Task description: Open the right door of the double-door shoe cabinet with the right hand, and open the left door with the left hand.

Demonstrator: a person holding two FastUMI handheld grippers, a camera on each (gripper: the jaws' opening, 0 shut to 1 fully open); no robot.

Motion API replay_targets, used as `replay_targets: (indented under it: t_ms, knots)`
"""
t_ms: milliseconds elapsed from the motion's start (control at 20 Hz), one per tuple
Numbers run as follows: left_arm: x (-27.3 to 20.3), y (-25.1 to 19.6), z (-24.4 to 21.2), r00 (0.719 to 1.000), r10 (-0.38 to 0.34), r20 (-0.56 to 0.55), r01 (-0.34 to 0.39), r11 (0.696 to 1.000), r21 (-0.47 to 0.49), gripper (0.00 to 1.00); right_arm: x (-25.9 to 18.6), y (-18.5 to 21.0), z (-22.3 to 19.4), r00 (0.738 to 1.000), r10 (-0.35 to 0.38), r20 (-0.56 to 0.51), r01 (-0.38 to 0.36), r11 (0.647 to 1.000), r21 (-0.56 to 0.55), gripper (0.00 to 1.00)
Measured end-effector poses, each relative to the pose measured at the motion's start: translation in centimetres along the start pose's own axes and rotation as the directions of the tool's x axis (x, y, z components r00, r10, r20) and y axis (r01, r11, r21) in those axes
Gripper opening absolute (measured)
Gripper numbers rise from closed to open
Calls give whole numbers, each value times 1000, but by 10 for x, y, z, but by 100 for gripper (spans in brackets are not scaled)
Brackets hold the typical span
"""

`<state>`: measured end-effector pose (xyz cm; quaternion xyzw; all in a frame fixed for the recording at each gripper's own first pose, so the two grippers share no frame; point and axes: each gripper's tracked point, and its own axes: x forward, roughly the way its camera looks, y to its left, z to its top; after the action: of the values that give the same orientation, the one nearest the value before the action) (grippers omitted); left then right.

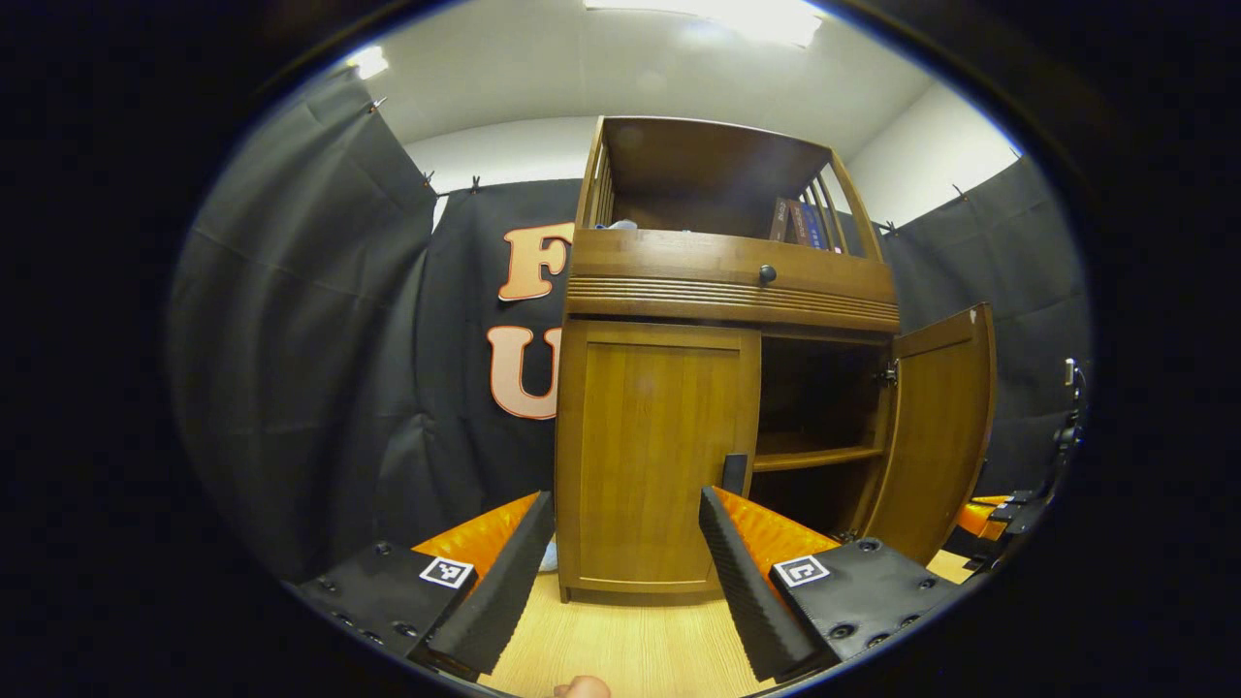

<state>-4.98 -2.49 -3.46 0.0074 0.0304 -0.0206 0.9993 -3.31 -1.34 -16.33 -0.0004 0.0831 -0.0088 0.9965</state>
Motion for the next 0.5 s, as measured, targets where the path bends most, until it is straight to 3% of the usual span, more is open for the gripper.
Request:
replay_targets:
  t_ms: [100,200,250,300,400,450,500]
  knots:
    - [5,-7,0,1000,-5,0,5,1000,4,99,-1,-11,0,1000,-11,2,11,1000,-10,7]
    - [8,-13,-1,1000,-2,-6,2,1000,14,98,-7,-24,1,1000,-12,6,12,1000,-8,2]
    - [9,-17,-4,1000,-2,-14,2,1000,19,98,-5,-29,1,1000,-13,4,13,1000,-8,7]
    - [9,-21,-6,1000,-6,-18,7,1000,20,97,-4,-33,1,1000,-14,5,14,1000,-13,2]
    - [13,-31,-5,1000,-21,-17,22,1000,19,94,-4,-44,0,1000,-21,7,21,999,-25,2]
    - [14,-36,-5,1000,-28,-15,28,999,18,94,-5,-50,0,1000,-26,7,26,999,-27,7]
    - [15,-40,-4,999,-33,-14,33,999,19,96,-4,-56,0,999,-31,8,31,999,-26,2]
